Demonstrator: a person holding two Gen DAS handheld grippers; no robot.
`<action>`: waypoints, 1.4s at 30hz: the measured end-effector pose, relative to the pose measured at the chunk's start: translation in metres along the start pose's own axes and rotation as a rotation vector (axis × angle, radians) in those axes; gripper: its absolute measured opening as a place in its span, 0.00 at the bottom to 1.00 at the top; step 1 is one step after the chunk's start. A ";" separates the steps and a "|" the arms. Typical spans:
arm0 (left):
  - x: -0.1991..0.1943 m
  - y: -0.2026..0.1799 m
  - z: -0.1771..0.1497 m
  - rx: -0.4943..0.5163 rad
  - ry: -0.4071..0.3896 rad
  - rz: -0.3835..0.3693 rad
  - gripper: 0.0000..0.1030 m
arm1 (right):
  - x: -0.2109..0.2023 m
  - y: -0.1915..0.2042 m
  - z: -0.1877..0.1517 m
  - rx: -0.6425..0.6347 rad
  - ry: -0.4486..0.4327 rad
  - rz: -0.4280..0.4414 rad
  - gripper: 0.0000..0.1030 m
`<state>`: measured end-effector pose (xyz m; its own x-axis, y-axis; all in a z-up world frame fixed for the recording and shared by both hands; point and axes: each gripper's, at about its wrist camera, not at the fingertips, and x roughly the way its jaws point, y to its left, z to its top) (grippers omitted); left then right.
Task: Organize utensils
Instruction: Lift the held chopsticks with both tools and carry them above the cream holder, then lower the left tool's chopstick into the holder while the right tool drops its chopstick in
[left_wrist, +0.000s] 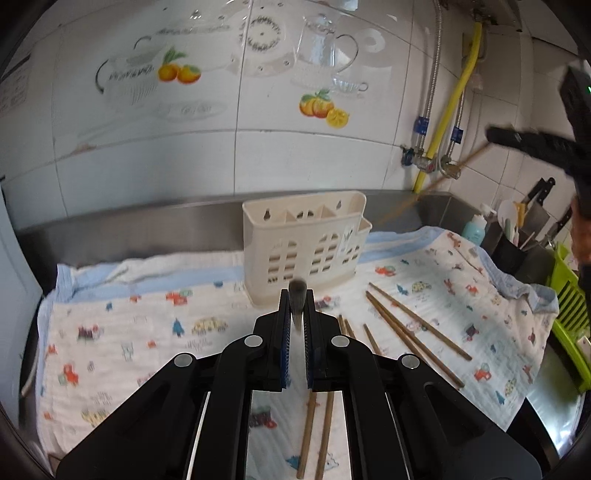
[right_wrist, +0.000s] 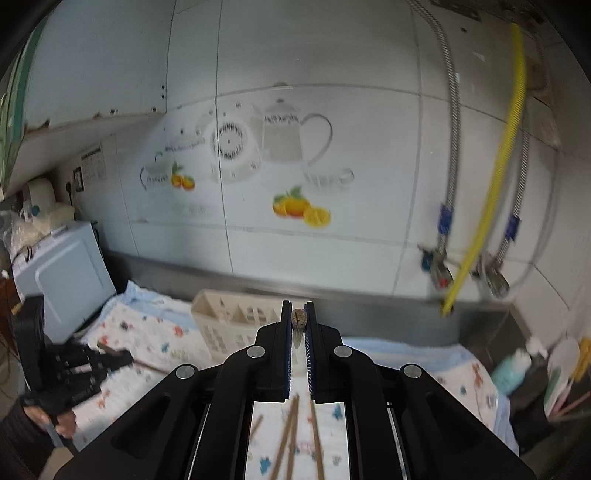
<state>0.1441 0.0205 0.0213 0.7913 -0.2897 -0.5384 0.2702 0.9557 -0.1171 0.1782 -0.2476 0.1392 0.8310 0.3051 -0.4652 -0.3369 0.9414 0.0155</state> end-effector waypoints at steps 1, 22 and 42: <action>0.000 0.000 0.005 0.009 -0.001 0.001 0.05 | 0.004 0.001 0.011 0.000 0.002 0.011 0.06; -0.046 -0.025 0.143 0.124 -0.265 0.024 0.05 | 0.131 0.004 0.012 -0.009 0.238 -0.027 0.06; 0.047 0.008 0.147 0.011 -0.217 0.111 0.05 | 0.074 -0.009 -0.018 -0.007 0.130 -0.028 0.22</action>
<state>0.2638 0.0064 0.1175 0.9153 -0.1889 -0.3558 0.1803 0.9819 -0.0574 0.2352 -0.2357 0.0888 0.7756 0.2573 -0.5764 -0.3180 0.9481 -0.0048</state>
